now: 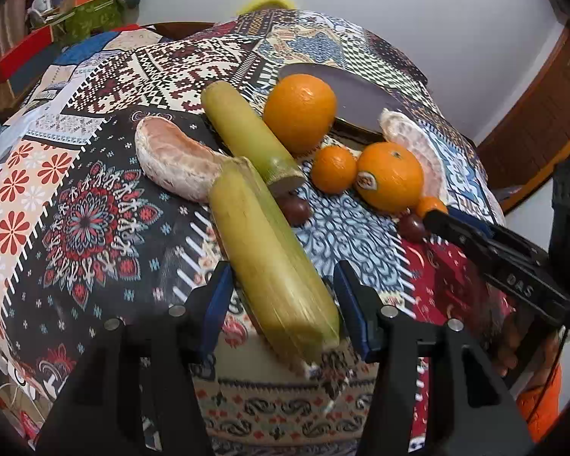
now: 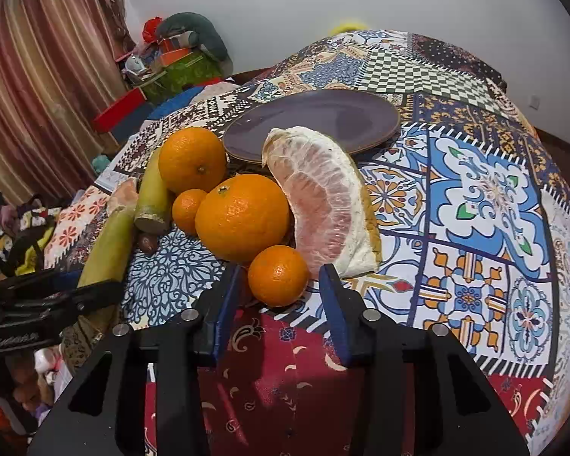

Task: Organize fruits
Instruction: 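Move the left tool to the yellow-green gourd while the right tool approaches a small tangerine, then grasp and lift the gourd with the left tool while the right tool grasps the tangerine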

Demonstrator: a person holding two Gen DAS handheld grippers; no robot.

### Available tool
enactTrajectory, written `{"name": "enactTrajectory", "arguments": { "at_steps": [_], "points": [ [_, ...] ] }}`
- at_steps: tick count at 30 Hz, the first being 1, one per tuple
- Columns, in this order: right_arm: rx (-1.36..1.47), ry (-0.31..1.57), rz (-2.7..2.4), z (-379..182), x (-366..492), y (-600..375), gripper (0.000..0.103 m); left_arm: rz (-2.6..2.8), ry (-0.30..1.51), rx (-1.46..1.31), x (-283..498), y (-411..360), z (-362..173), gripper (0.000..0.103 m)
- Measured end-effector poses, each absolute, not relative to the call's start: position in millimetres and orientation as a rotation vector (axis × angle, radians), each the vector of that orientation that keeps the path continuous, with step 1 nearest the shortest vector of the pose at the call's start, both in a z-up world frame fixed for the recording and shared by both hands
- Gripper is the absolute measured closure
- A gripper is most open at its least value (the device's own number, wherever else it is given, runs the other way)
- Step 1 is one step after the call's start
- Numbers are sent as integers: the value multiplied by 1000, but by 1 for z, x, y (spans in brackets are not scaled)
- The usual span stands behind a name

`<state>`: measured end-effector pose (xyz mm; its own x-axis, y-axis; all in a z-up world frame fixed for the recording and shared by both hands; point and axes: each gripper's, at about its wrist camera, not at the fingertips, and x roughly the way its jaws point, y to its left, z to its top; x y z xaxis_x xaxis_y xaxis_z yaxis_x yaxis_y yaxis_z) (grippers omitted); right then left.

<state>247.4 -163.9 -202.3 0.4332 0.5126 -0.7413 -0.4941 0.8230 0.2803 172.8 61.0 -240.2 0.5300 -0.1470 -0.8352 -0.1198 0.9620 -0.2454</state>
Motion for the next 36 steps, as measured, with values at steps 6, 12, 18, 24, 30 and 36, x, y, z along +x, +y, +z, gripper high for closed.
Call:
{"name": "enactTrajectory", "arguments": {
  "at_steps": [6, 12, 18, 24, 30, 36],
  "points": [
    [28, 929, 639, -202, 247, -163, 71, 30, 1005, -314, 188, 69, -243, 49],
    [27, 918, 626, -198, 246, -165, 73, 74, 979, -320, 192, 72, -244, 54],
    [14, 872, 607, -186, 241, -171, 73, 52, 973, -332, 182, 74, -236, 63],
    [17, 831, 599, -171, 235, -175, 73, 38, 940, -281, 169, 65, -220, 66],
    [26, 790, 588, -156, 230, -179, 73, 22, 888, -271, 160, 62, -199, 67],
    [30, 745, 576, -141, 229, -183, 73, -9, 825, -254, 162, 54, -176, 67]
  ]
}}
